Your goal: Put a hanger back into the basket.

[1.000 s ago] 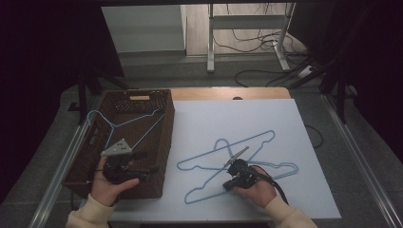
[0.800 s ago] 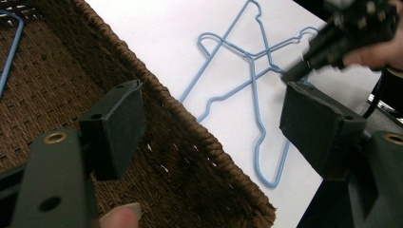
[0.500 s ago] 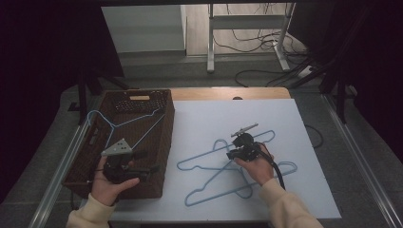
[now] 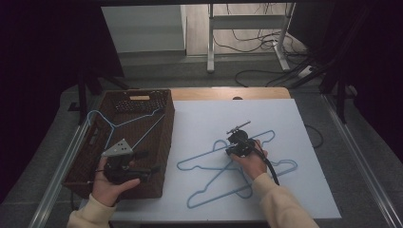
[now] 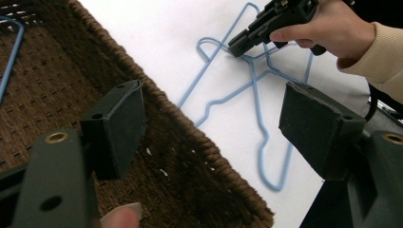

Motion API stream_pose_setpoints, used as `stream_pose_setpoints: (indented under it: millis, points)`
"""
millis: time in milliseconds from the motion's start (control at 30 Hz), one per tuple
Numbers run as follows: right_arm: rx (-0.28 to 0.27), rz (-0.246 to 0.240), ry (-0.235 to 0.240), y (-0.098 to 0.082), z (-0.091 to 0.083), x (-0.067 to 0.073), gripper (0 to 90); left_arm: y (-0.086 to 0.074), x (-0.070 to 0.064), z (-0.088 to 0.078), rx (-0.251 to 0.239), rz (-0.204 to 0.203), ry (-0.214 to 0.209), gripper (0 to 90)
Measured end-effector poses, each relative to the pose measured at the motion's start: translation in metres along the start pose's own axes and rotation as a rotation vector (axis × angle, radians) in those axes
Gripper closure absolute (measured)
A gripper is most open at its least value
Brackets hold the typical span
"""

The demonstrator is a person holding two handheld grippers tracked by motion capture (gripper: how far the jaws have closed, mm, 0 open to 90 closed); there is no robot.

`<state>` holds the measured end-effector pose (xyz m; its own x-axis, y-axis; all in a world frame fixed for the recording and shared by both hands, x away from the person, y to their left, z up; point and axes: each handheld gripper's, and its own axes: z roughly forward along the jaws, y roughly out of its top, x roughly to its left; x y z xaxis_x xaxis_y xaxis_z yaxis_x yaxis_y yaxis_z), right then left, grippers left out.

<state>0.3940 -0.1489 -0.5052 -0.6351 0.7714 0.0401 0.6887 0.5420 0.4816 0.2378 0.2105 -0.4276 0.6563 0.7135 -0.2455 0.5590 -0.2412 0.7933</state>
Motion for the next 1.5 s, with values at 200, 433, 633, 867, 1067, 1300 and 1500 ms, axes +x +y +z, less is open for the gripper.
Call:
stream_pose_setpoints:
  millis: [200,433,633,867,1067,1300,1500]
  points:
    - [-0.031,0.004,0.004,-0.001,-0.008,0.001,84.8,0.001,-0.005,0.003,0.009,0.012,-0.008,24.0]
    - [-0.098,0.03,0.023,-0.003,-0.026,0.002,85.7,0.002,-0.009,0.007,0.013,0.019,-0.019,24.1]
    - [-0.154,0.034,0.046,-0.005,-0.041,0.004,85.7,0.005,-0.018,0.016,0.027,0.037,-0.04,24.1]
    - [-0.197,0.042,0.054,-0.007,-0.055,0.003,85.7,0.011,-0.028,0.029,0.036,0.034,-0.086,24.1]
    - [-0.213,0.05,0.061,-0.008,-0.06,0.001,85.6,0.02,-0.042,0.05,0.072,0.055,-0.13,24.0]
    - [-0.226,0.042,0.075,-0.01,-0.066,0.002,85.6,0.026,-0.058,0.078,0.13,0.073,-0.158,24.5]
    - [-0.241,0.048,0.084,-0.011,-0.069,0.003,85.6,0.028,-0.07,0.107,0.186,0.056,-0.197,24.8]
